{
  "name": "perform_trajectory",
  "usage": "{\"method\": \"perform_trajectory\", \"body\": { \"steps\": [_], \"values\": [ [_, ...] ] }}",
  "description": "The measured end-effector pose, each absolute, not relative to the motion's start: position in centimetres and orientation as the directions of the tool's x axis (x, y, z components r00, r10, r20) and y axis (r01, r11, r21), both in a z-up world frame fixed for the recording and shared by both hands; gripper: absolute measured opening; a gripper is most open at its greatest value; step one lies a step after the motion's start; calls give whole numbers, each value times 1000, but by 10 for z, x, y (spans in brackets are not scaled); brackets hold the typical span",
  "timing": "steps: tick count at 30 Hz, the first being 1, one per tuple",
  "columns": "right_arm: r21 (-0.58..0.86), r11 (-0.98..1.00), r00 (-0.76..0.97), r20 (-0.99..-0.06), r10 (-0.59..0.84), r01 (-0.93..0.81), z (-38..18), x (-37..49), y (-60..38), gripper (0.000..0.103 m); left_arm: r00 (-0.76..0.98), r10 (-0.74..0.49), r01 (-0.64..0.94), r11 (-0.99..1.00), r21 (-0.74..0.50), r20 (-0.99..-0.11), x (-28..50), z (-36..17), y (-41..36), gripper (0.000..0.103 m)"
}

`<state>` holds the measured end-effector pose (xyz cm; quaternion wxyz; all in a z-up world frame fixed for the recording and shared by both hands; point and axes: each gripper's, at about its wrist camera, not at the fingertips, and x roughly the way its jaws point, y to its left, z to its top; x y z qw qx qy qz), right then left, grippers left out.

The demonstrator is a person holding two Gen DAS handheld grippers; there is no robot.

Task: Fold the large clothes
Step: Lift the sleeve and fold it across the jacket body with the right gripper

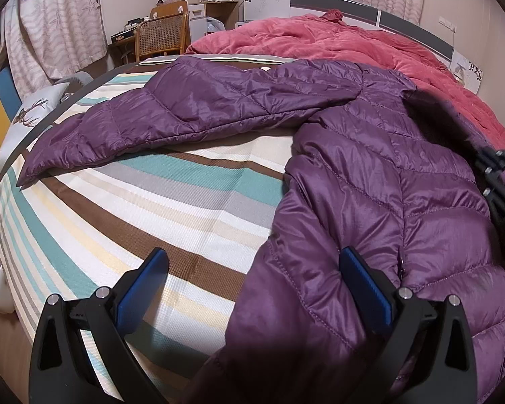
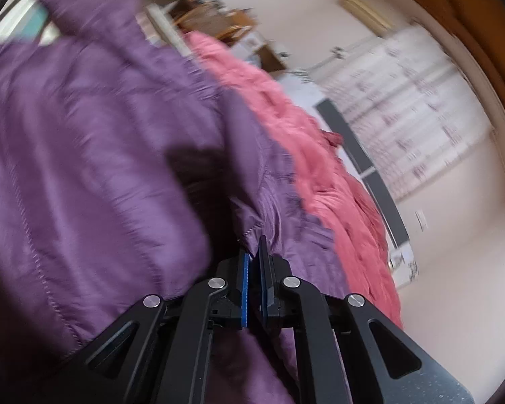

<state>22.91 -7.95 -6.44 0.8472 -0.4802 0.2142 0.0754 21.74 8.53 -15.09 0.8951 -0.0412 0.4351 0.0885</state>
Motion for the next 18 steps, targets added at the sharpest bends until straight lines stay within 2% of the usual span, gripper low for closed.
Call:
{"method": "perform_trajectory", "body": {
  "steps": [3, 5, 6, 7, 9, 11, 14, 16, 17, 18],
  "values": [
    [-788, 494, 884, -461, -78, -367, -69, 227, -76, 5, 605, 122, -194, 981, 3, -787, 217, -151, 85, 101],
    [-764, 506, 865, -497, -66, -400, -64, 225, -81, 9, 605, 122, -194, 981, 3, -787, 217, -151, 85, 101],
    [-757, 512, 862, -503, -61, -406, -59, 222, -82, 24, 605, 121, -194, 981, 1, -787, 217, -151, 86, 101],
    [-755, 521, 866, -497, -55, -400, -53, 218, -84, 52, 605, 120, -194, 981, 1, -787, 217, -151, 86, 101],
    [-740, 578, 901, -433, -16, -345, -31, 197, -95, 85, 604, 123, -195, 981, 4, -788, 218, -151, 86, 101],
    [-659, 662, 897, -439, 48, -358, -10, 181, -110, 85, 603, 127, -194, 981, 10, -788, 217, -150, 85, 101],
    [-526, 818, 896, -443, -32, -231, 15, 167, -159, 78, 606, 143, -188, 982, 33, -783, 217, -148, 83, 101],
    [-420, 898, 878, -471, -89, -134, 22, 168, -194, 58, 605, 149, -191, 981, 39, -782, 216, -148, 83, 101],
    [-341, 938, 862, -492, -121, -63, 24, 168, -218, 53, 606, 152, -193, 980, 40, -781, 216, -148, 83, 101],
    [-226, 973, 841, -519, -154, 39, 28, 169, -252, 45, 607, 154, -195, 980, 42, -779, 216, -148, 83, 101]
  ]
}}
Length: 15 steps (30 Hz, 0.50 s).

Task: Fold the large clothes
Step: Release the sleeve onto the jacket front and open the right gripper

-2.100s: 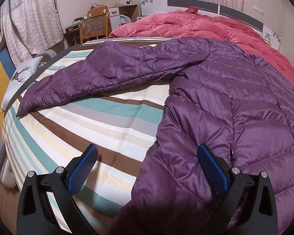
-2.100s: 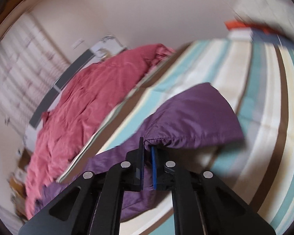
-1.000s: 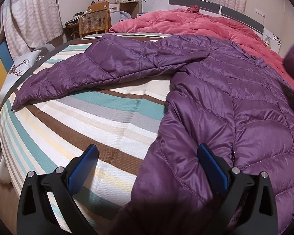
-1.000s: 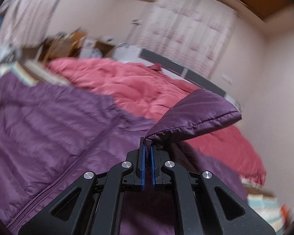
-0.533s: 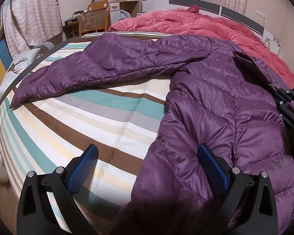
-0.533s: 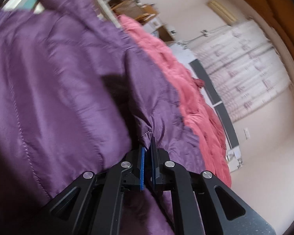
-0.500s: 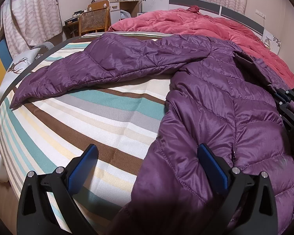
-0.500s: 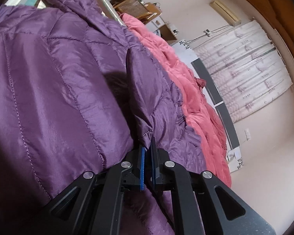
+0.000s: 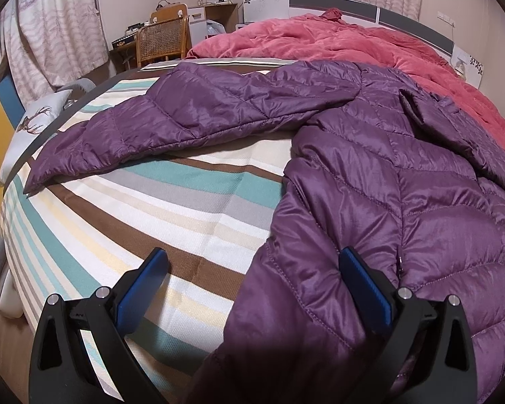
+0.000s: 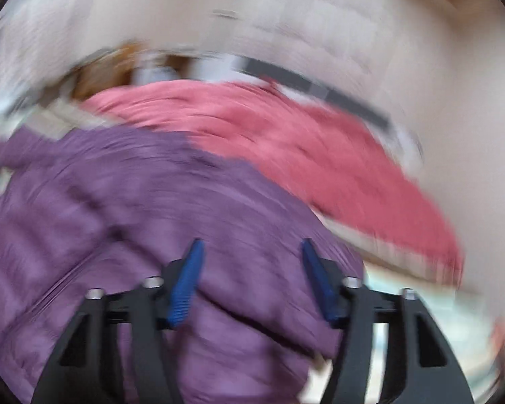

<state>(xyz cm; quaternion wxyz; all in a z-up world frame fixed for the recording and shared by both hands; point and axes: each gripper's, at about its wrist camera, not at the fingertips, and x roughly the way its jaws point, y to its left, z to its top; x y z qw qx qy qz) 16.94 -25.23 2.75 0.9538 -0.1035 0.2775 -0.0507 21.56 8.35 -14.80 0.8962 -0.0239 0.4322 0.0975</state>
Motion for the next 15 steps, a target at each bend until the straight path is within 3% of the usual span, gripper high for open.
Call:
{"method": "perform_trajectory", "body": {
  "steps": [1, 5, 8, 11, 15],
  "values": [
    [-183, 979, 831, -529, -176, 91, 28, 172, -272, 36, 608, 156, -196, 980, 42, -778, 215, -147, 83, 101],
    [-55, 956, 737, -625, -258, 288, 12, 186, -325, 23, 611, 165, -198, 979, 52, -775, 213, -147, 82, 101],
    [23, 953, 691, -694, -202, 302, -8, 207, -327, 21, 611, 172, -200, 978, 60, -773, 212, -146, 80, 101],
    [-16, 976, 687, -708, -164, 216, -19, 225, -304, 21, 613, 168, -197, 979, 56, -772, 211, -145, 79, 101],
    [-188, 974, 665, -712, -225, 128, -35, 236, -268, 21, 610, 151, -195, 980, 37, -778, 212, -144, 82, 101]
  ]
}}
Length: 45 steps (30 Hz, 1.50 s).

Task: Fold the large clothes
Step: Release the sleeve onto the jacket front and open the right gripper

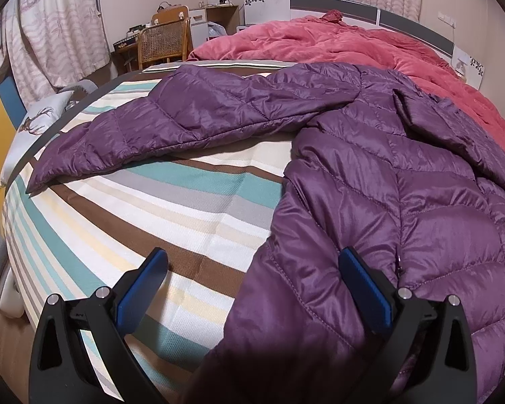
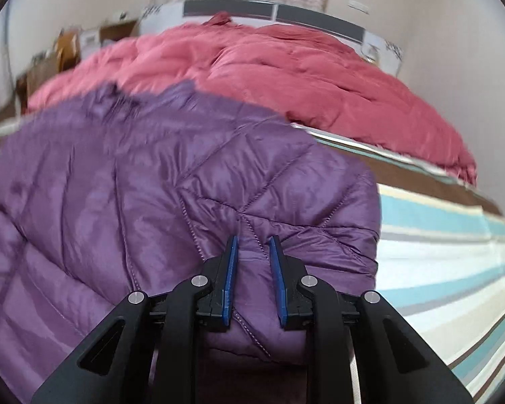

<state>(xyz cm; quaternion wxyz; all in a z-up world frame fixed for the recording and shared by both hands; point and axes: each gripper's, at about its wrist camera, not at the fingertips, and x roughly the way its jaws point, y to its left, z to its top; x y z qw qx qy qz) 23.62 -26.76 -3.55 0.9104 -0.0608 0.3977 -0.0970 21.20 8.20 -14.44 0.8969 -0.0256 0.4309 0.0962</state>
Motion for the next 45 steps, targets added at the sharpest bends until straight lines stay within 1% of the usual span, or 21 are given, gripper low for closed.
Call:
{"method": "perform_trajectory", "body": {
  "steps": [4, 7, 8, 11, 14, 16, 19, 21, 22, 23, 24, 26, 28, 32, 34, 37, 40, 45],
  "values": [
    [-170, 978, 676, -707, -209, 124, -34, 234, -271, 21, 632, 113, -171, 985, 4, -766, 212, -127, 82, 101],
    [-125, 984, 735, -655, -176, 125, -22, 223, -275, 21, 686, 63, -137, 990, -43, -725, 218, -97, 75, 101],
    [-126, 982, 756, -627, -186, 138, -16, 216, -274, 21, 700, 50, -127, 990, -56, -712, 222, -89, 72, 101],
    [-131, 977, 771, -599, -213, 168, -7, 209, -276, 21, 721, 2, -79, 994, -79, -693, 250, -70, 51, 101],
    [-119, 977, 734, -644, -213, 179, -13, 218, -282, 21, 709, -58, 0, 997, -82, -703, 286, -68, 18, 101],
    [-102, 983, 692, -700, -180, 152, -24, 229, -284, 21, 685, -99, 68, 995, -73, -722, 314, -73, -11, 101],
    [-95, 992, 689, -713, -127, 84, -29, 233, -276, 21, 678, -75, 87, 996, -22, -732, 345, -85, -44, 101],
    [-103, 992, 689, -714, -127, 77, -32, 233, -274, 21, 653, -31, 63, 998, 13, -757, 363, -97, -53, 99],
    [-102, 992, 688, -714, -128, 79, -33, 233, -274, 21, 640, -6, 48, 998, 33, -768, 368, -102, -55, 96],
    [-102, 991, 688, -714, -131, 82, -34, 233, -274, 21, 620, 44, 15, 998, 68, -783, 374, -111, -53, 90],
    [-108, 990, 689, -712, -137, 85, -35, 233, -273, 21, 603, 54, -6, 998, 64, -796, 375, -119, -51, 91],
    [-135, 987, 687, -709, -158, 89, -38, 233, -270, 21, 588, 14, -20, 1000, 2, -809, 376, -130, -40, 94],
    [-144, 986, 687, -708, -165, 89, -38, 234, -269, 21, 594, -18, -30, 999, -44, -804, 374, -132, -32, 95],
    [-147, 985, 688, -706, -169, 91, -39, 234, -269, 21, 597, -55, -36, 995, -95, -800, 367, -124, -18, 96],
    [-148, 985, 688, -705, -171, 92, -39, 234, -268, 21, 610, -69, -73, 987, -142, -789, 360, -118, 1, 100],
    [-163, 982, 689, -702, -184, 96, -39, 234, -265, 21, 642, -66, -146, 968, -206, -764, 344, -109, 42, 101],
    [-166, 981, 689, -701, -187, 97, -39, 234, -265, 21, 668, -5, -253, 939, -234, -744, 324, -102, 97, 101],
    [-176, 979, 689, -698, -195, 99, -39, 234, -264, 21, 664, 174, -475, 849, -230, -728, 294, -99, 189, 101]
  ]
}}
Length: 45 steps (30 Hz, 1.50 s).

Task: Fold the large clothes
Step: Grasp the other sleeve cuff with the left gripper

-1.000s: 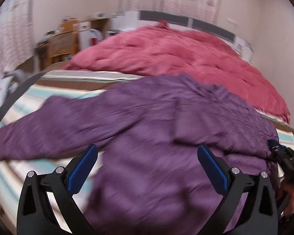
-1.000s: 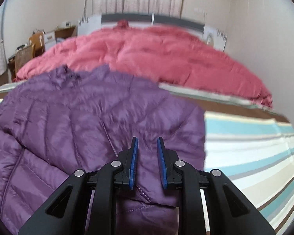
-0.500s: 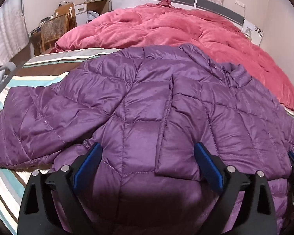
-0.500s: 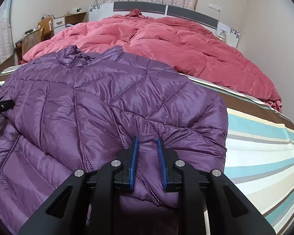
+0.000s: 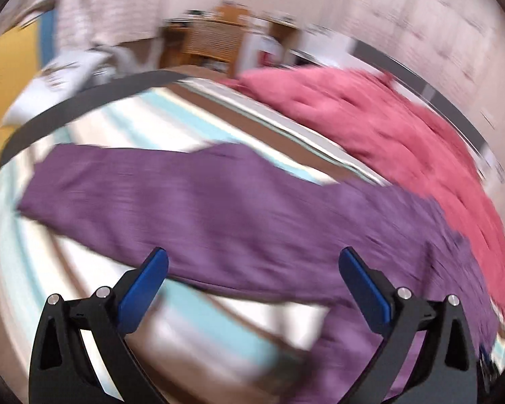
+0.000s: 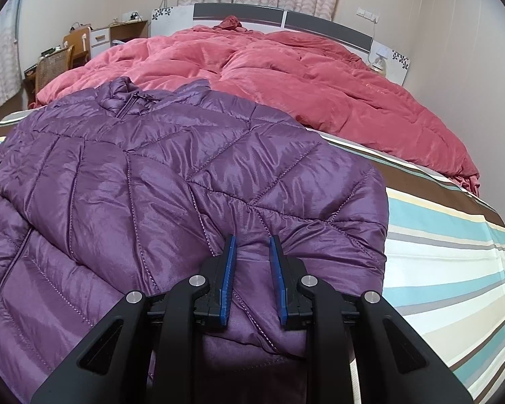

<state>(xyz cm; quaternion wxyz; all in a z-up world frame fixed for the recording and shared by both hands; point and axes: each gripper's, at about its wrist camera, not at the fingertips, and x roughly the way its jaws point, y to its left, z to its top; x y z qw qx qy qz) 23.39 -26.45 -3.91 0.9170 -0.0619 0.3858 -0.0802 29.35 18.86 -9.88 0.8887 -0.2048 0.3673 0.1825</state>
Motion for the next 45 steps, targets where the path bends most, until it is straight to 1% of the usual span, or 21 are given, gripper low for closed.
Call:
{"method": "perform_trajectory", "body": {
  "steps": [2, 4, 6, 9, 13, 14, 19, 20, 22, 23, 24, 25, 26, 27, 29, 32, 33, 36, 38, 42, 45],
  "values": [
    [-179, 979, 690, -696, -198, 100, -39, 234, -264, 21, 644, 216, -541, 807, -237, -734, 283, -104, 220, 100],
    [-182, 978, 690, -696, -201, 102, -39, 234, -263, 21, 627, 238, -600, 755, -265, -742, 273, -110, 248, 95],
    [-187, 977, 689, -695, -205, 103, -39, 234, -262, 21, 614, 245, -655, 689, -311, -750, 263, -120, 274, 84],
    [-193, 976, 689, -693, -211, 104, -39, 234, -261, 21, 603, 231, -723, 563, -401, -763, 245, -141, 314, 74],
    [-196, 975, 689, -692, -213, 105, -40, 234, -261, 21, 606, 213, -755, 457, -470, -766, 236, -164, 340, 70],
    [-194, 975, 689, -693, -212, 105, -39, 233, -261, 21, 616, 208, -753, 438, -491, -760, 235, -170, 346, 66],
    [-193, 976, 689, -693, -211, 105, -39, 233, -261, 21, 661, 223, -732, 400, -551, -716, 238, -181, 360, 64],
    [-194, 975, 689, -693, -212, 105, -39, 233, -261, 21, 672, 226, -726, 388, -568, -705, 239, -183, 363, 62],
    [-196, 975, 689, -692, -214, 105, -39, 233, -261, 21, 685, 216, -716, 376, -588, -696, 246, -186, 368, 54],
    [-195, 975, 689, -693, -213, 105, -39, 233, -261, 21, 685, 212, -716, 371, -591, -697, 250, -188, 371, 44],
    [-194, 975, 689, -693, -212, 105, -39, 233, -261, 21, 685, 209, -716, 366, -594, -697, 251, -189, 375, 39],
    [-193, 976, 689, -693, -211, 105, -39, 233, -261, 21, 688, 208, -715, 361, -599, -695, 255, -192, 378, 36],
    [-192, 976, 689, -693, -211, 105, -39, 233, -261, 21, 686, 209, -716, 366, -594, -697, 258, -194, 380, 32],
    [-193, 976, 689, -693, -211, 105, -39, 233, -261, 21, 685, 204, -715, 373, -591, -699, 259, -193, 380, 22],
    [-194, 975, 689, -693, -212, 105, -39, 233, -261, 21, 687, 191, -708, 391, -588, -701, 264, -192, 379, 9],
    [-195, 975, 689, -693, -212, 105, -39, 233, -261, 21, 693, 282, -709, 432, -557, -664, 261, -170, 366, 7],
    [-194, 975, 689, -693, -212, 105, -39, 233, -261, 21, 697, 322, -703, 485, -520, -641, 265, -157, 356, 7],
    [-192, 976, 690, -693, -211, 105, -39, 233, -261, 21, 732, 380, -665, 582, -469, -566, 270, -125, 330, 7],
    [-196, 975, 689, -692, -214, 105, -40, 233, -260, 21, 755, 394, -634, 642, -431, -524, 276, -107, 312, 7],
    [-193, 976, 690, -692, -211, 106, -39, 233, -262, 21, 793, 422, -576, 754, -315, -440, 290, -76, 264, 7],
    [-193, 975, 690, -692, -212, 106, -39, 233, -261, 21, 811, 434, -545, 804, -237, -392, 291, -60, 235, 7]
  ]
}}
